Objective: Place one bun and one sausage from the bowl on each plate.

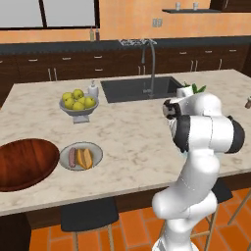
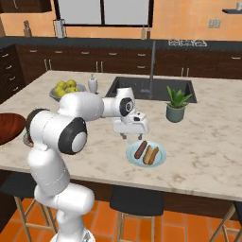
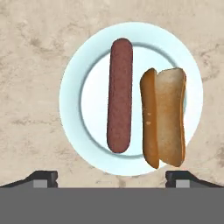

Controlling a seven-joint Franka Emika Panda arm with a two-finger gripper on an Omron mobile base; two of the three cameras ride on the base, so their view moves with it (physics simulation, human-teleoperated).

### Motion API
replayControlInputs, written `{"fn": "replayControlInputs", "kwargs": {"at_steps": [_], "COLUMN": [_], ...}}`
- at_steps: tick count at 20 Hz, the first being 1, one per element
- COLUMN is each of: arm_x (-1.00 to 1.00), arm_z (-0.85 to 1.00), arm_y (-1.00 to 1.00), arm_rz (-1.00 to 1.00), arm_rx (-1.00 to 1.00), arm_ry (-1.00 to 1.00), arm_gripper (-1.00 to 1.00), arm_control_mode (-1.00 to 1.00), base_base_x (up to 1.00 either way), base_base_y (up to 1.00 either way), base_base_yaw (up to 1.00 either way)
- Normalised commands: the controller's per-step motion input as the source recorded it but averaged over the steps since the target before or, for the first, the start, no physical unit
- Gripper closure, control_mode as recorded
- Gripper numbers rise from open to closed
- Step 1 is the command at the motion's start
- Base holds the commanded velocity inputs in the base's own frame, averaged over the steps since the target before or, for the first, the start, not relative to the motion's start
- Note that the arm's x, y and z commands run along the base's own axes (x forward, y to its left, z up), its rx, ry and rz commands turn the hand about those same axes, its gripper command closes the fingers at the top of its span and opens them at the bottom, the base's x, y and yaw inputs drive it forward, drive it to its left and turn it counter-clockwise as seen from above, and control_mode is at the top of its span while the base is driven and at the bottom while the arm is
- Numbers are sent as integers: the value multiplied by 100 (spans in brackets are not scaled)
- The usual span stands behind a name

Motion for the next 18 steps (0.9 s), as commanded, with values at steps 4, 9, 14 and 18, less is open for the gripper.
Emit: {"fn": "replayControlInputs", "kwargs": {"at_steps": [4, 9, 14, 18], "arm_x": [-51, -97, -92, -74], "arm_z": [80, 54, 49, 75], "arm_y": [99, 90, 67, 66], "arm_rz": [8, 9, 8, 11], "arm_rx": [3, 3, 9, 2], "arm_ry": [-16, -34, -7, 1], "arm_gripper": [-100, -100, -100, -100], "arm_control_mode": [-100, -100, -100, -100], "base_base_x": [0, 0, 0, 0], "base_base_y": [0, 0, 0, 0], "base_base_yaw": [0, 0, 0, 0]}}
